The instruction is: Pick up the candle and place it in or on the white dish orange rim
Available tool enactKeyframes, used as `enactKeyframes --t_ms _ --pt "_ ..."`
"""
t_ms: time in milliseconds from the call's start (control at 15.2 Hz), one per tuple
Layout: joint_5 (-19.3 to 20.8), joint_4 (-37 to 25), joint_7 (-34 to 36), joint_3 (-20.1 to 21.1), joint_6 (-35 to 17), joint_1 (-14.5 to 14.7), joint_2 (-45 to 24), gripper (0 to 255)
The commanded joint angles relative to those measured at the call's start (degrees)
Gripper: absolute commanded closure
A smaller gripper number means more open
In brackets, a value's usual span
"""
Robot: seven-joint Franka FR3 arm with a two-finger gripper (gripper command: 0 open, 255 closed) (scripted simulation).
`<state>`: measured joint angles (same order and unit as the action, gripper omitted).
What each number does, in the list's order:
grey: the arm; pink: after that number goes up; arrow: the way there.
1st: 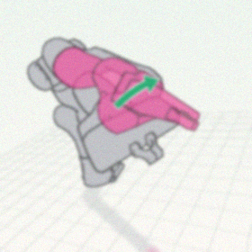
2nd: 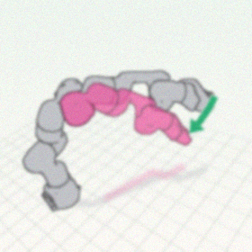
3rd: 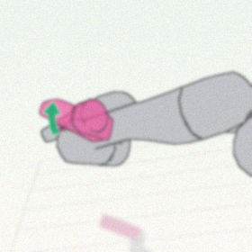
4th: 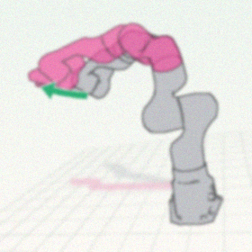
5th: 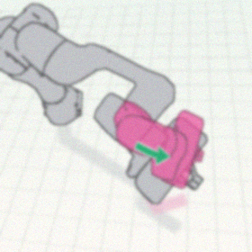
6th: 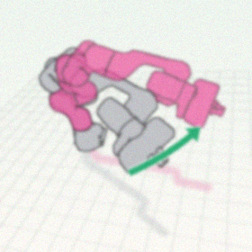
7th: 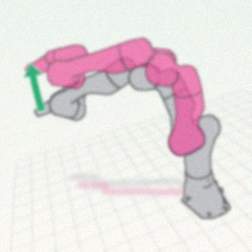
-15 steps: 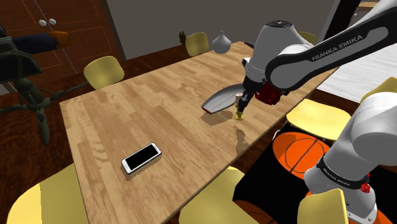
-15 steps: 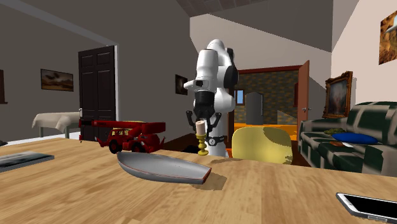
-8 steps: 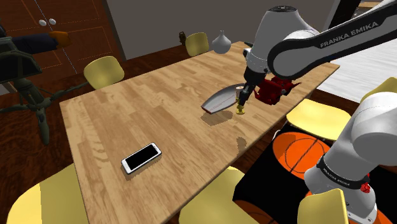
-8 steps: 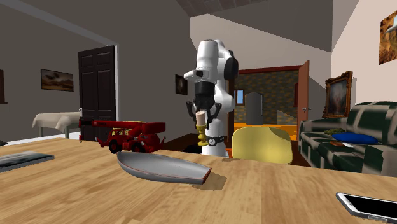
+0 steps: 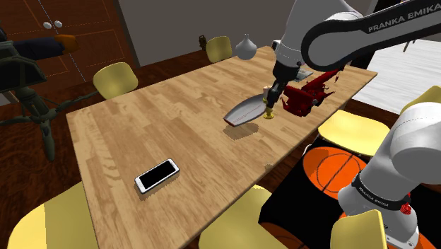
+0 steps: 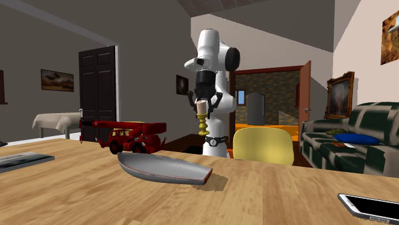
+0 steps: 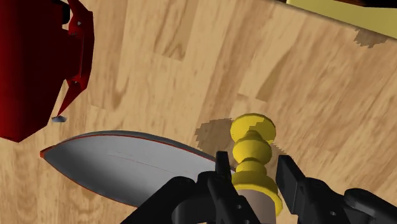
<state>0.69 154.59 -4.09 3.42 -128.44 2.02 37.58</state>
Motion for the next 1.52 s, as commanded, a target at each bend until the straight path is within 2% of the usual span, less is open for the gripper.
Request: enactKeyframes --t_ms 0,66,396,924,1452 --pt "-0.05 -1.18 -0.03 -0.02 2.03 0.05 0.82 255" --pt "-0.05 -1.30 -0.04 -0.03 2.23 0.05 0.89 255" --pt "1.50 -9.38 -4.61 -3.76 -0.07 -2.19 -9.36 255" --pt "0.88 -26.00 -12.12 -9.02 -0.27 -4.08 -26.01 255" --pt "0.70 -22.04 -12.26 -9.12 -6.61 -4.13 -28.39 255"
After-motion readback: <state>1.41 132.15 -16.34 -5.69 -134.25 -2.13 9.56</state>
